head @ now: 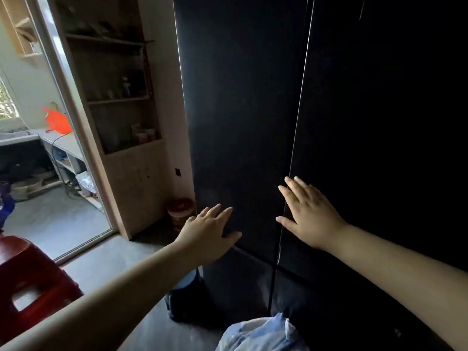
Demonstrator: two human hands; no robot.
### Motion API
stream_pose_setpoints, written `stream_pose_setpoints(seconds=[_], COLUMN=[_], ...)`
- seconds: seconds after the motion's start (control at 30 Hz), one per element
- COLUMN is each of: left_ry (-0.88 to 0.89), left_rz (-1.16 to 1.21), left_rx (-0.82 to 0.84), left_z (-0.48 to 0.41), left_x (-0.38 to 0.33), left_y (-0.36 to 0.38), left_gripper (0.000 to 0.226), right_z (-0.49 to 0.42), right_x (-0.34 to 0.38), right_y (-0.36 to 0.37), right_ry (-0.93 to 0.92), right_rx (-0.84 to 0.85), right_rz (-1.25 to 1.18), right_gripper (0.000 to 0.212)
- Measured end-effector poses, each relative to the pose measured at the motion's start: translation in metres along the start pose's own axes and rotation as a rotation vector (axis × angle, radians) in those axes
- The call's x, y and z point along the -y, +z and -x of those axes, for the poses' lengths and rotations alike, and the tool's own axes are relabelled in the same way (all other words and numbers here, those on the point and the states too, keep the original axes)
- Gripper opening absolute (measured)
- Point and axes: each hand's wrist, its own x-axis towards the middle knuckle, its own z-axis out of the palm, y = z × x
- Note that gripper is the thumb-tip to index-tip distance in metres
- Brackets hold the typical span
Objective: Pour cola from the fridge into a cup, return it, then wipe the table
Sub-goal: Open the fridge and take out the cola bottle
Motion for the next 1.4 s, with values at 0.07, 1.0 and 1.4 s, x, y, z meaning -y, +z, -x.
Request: stream_pose_setpoints(seconds=[0.07,1.0,1.4], left_ry=[-0.001,-1.022,-1.349], left_rz=[0.027,1.916,2.208], left_rx=[0.031,0.686,0.460], left_z=[-0.011,-0.186,-0.202], left_x=[-0.001,0.008,-0.007], left_y=[0.010,0.250,0.314], left_gripper=[0.072,0.060,0.071], right_z=[-0.008,-0.112,-0.114], right_x=[-0.008,-0.106,-0.106], right_y=[0.007,0.109,0.112], right_ry=[-0.008,-0.394,-0.417], right_rx=[-0.004,-0.245,-0.263], right_rz=[0.049,0.820,0.815], right_gripper=[0.073,0.056,0.055])
